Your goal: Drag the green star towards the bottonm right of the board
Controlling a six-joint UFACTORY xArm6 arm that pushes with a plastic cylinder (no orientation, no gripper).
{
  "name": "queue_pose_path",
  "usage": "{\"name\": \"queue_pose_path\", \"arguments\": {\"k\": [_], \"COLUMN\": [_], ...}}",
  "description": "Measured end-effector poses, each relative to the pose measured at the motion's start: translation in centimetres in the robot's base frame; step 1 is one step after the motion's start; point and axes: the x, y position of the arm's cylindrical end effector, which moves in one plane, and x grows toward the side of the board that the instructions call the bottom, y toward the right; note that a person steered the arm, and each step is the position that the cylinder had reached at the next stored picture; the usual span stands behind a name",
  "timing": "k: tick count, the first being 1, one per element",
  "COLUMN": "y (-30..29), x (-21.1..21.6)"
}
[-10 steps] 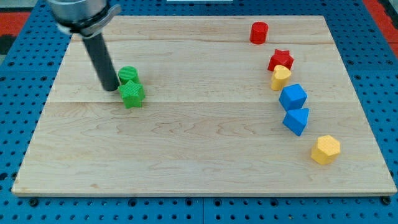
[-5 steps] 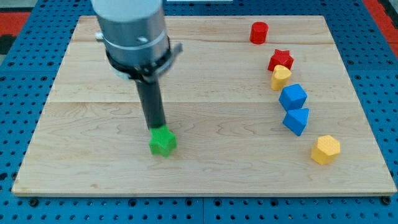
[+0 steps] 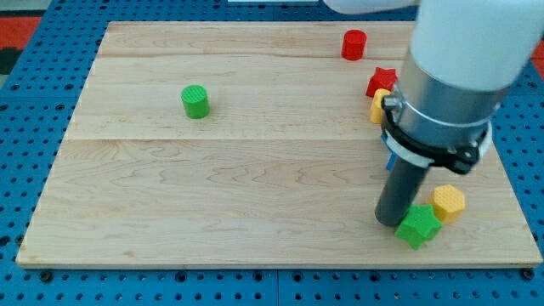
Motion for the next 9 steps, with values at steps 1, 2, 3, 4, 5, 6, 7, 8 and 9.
{"name": "queue_pose_path", "arguments": {"k": [1,2,3,4,5,6,7,8,9], "y": [0.1,0.8,2.4,2.4,-2.7,-2.8,-4.7,-3.4,0.8], "x": [1.8,1.8,2.0,3.1,2.0,-2.4,-4.8,-5.4,-7.7]}}
